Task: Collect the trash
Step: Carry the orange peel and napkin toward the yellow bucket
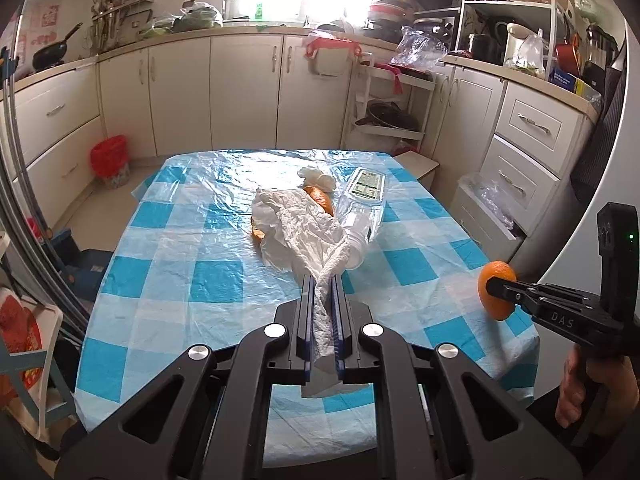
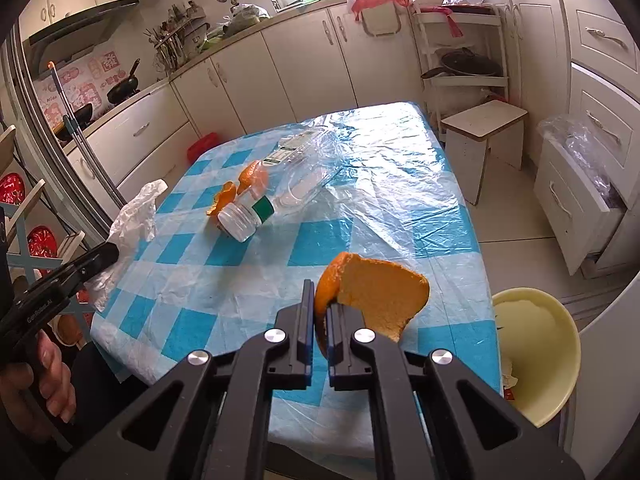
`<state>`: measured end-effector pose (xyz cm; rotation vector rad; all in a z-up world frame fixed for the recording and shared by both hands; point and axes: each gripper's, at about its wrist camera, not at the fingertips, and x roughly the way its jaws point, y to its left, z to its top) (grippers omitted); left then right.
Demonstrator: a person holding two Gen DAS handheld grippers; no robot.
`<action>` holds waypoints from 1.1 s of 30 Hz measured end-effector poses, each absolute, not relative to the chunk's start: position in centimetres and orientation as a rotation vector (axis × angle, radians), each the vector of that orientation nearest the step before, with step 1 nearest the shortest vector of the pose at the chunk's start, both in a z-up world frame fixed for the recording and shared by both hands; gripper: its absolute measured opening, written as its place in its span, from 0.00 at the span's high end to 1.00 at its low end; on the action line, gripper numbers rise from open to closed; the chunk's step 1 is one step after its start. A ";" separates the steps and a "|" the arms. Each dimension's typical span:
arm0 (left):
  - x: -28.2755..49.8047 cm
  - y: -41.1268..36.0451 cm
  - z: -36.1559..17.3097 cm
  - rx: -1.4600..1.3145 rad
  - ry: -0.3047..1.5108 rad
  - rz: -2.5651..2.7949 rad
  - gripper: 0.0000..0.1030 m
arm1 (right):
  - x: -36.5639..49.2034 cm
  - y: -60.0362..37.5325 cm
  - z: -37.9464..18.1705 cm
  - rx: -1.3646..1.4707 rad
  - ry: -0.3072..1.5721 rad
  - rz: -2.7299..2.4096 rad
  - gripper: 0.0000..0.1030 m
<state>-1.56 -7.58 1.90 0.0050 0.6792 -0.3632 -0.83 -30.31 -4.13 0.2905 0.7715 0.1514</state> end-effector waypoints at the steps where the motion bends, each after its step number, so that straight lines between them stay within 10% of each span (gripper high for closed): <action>1: -1.7 -7.9 2.0 0.008 0.678 -0.368 0.92 | -0.9 -30.4 -4.1 0.292 0.769 0.149 0.94; 33: -2.4 -15.4 1.7 -0.028 0.702 -0.591 0.92 | -4.3 -42.3 -5.9 0.631 0.747 -0.176 0.94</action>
